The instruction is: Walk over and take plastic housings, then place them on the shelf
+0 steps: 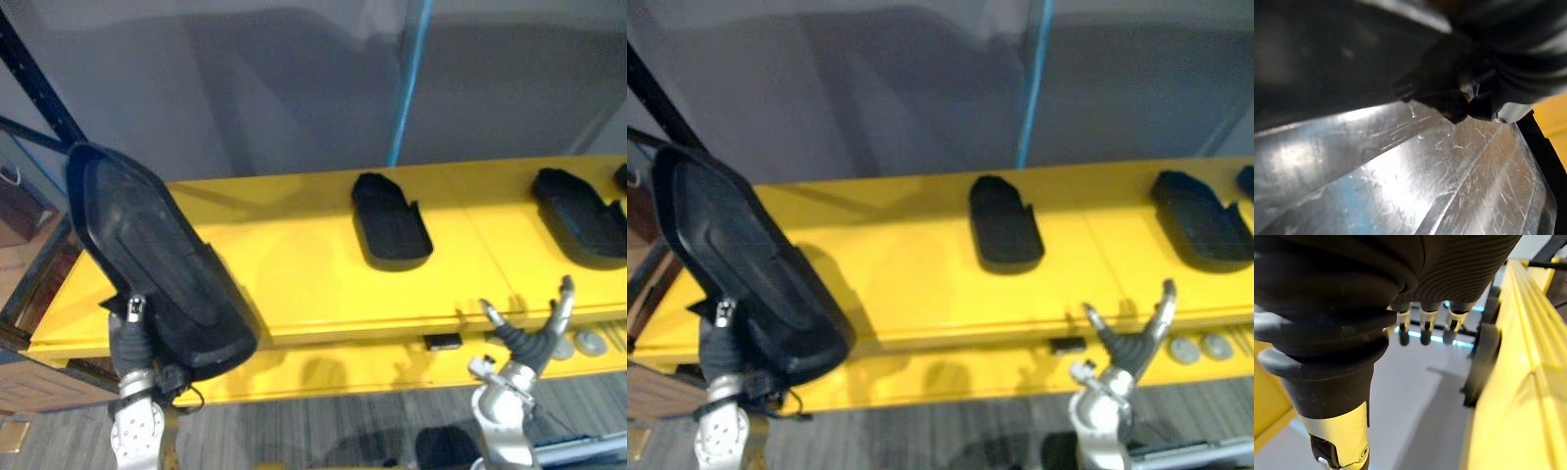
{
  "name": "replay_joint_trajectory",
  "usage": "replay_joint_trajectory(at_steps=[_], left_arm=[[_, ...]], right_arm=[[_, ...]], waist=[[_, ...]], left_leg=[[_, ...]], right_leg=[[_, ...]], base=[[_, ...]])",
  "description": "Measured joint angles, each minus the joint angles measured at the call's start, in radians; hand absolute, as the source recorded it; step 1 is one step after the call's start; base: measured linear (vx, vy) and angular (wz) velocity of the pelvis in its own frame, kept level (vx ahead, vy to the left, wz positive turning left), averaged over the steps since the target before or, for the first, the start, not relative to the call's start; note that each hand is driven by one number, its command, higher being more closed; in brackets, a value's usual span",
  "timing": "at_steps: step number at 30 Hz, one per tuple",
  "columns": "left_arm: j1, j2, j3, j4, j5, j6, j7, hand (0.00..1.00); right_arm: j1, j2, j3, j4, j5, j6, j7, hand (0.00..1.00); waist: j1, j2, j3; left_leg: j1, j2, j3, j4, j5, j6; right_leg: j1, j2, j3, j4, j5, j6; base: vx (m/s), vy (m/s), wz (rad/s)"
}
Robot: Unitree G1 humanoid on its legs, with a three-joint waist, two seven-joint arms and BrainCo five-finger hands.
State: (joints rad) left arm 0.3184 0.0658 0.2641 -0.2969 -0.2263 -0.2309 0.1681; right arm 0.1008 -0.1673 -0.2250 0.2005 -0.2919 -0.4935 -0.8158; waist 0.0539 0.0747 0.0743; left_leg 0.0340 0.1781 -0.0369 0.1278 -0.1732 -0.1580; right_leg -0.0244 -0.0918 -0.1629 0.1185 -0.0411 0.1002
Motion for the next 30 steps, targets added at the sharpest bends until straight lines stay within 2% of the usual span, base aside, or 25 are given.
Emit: replay_joint_trajectory(at_steps=[3,5,7,8,13,18,21,24,26,28,30], left_arm=[[-0.017,0.000,0.002,-0.015,-0.003,-0.022,0.004,1.00],[-0.027,0.002,0.006,-0.016,-0.003,-0.024,0.004,1.00],[-0.046,0.005,0.012,-0.016,-0.002,-0.024,0.004,1.00],[-0.050,0.005,0.014,-0.015,-0.001,-0.024,0.005,1.00],[-0.064,0.009,0.062,-0.016,0.062,-0.013,0.003,1.00],[-0.063,0.050,0.131,-0.016,0.105,0.062,-0.061,1.00],[-0.065,0.116,0.147,-0.003,0.119,0.104,-0.131,1.00],[-0.102,0.194,0.148,0.060,0.124,0.156,-0.186,1.00],[-0.138,0.236,0.144,0.106,0.122,0.196,-0.199,1.00],[-0.196,0.299,0.141,0.160,0.116,0.257,-0.212,1.00],[-0.244,0.357,0.114,0.209,0.114,0.294,-0.213,1.00]], right_arm=[[0.011,-0.001,-0.061,-0.093,-0.041,0.001,-0.042,0.00],[0.017,-0.002,-0.111,-0.163,-0.056,0.000,-0.049,0.00],[0.019,-0.004,-0.170,-0.201,-0.058,-0.005,-0.057,0.00],[0.020,-0.005,-0.181,-0.207,-0.058,-0.006,-0.058,0.00],[0.036,-0.010,-0.233,-0.234,-0.037,-0.003,-0.080,0.00],[0.054,0.016,-0.248,-0.247,0.013,-0.003,-0.053,0.00],[0.059,0.033,-0.235,-0.254,0.019,-0.001,0.021,0.00],[0.098,0.034,-0.212,-0.229,0.066,0.038,0.078,0.00],[0.115,0.035,-0.212,-0.185,0.114,0.061,0.105,0.00],[0.137,0.040,-0.211,-0.112,0.209,0.105,0.193,0.00],[0.152,0.052,-0.206,-0.053,0.271,0.141,0.251,0.00]], waist=[[-0.015,-0.001,0.001],[-0.025,-0.013,0.009],[-0.038,-0.037,0.021],[-0.042,-0.039,0.021],[-0.056,-0.002,0.036],[-0.065,0.019,0.027],[-0.066,0.018,0.028],[-0.069,0.018,0.028],[-0.073,0.019,0.028],[-0.089,0.019,0.027],[-0.095,0.020,0.027]], left_leg=[[0.001,0.004,0.022,-0.001,0.002,0.000],[0.002,-0.003,0.025,-0.002,0.007,0.004],[0.002,-0.027,0.048,-0.013,0.042,0.008],[0.001,-0.033,0.047,-0.023,0.052,0.010],[0.038,-0.041,0.059,-0.088,0.086,0.018],[0.037,-0.041,0.106,-0.103,0.094,0.025],[0.039,-0.039,0.138,-0.106,0.094,0.025],[0.054,-0.036,0.161,-0.116,0.094,0.025],[0.056,-0.035,0.182,-0.120,0.094,0.024],[0.057,-0.035,0.191,-0.121,0.096,0.026],[0.063,-0.034,0.214,-0.122,0.098,0.025]], right_leg=[[0.031,0.003,-0.015,-0.040,0.005,0.000],[0.049,-0.003,-0.029,-0.065,0.012,0.003],[0.063,-0.022,-0.046,-0.080,0.018,0.010],[0.064,-0.030,-0.055,-0.080,0.018,0.011],[0.084,-0.047,-0.073,-0.083,0.019,0.013],[0.090,-0.042,-0.078,-0.122,0.038,0.011],[0.094,-0.031,-0.057,-0.159,0.065,0.009],[0.093,-0.027,-0.037,-0.169,0.078,0.013],[0.091,-0.027,-0.026,-0.169,0.078,0.013],[0.082,-0.026,-0.019,-0.166,0.081,0.013],[0.078,-0.026,-0.005,-0.161,0.081,0.013]], base=[[0.08,-0.027,0.09],[0.04,0.017,0.18],[0.01,-0.010,0.24],[-0.01,-0.024,0.28],[-0.03,0.029,0.12],[-0.07,0.020,0.00],[-0.05,-0.001,-0.22],[-0.02,0.001,-0.20],[-0.01,0.002,-0.19],[0.02,0.001,-0.07],[0.03,0.010,-0.17]])
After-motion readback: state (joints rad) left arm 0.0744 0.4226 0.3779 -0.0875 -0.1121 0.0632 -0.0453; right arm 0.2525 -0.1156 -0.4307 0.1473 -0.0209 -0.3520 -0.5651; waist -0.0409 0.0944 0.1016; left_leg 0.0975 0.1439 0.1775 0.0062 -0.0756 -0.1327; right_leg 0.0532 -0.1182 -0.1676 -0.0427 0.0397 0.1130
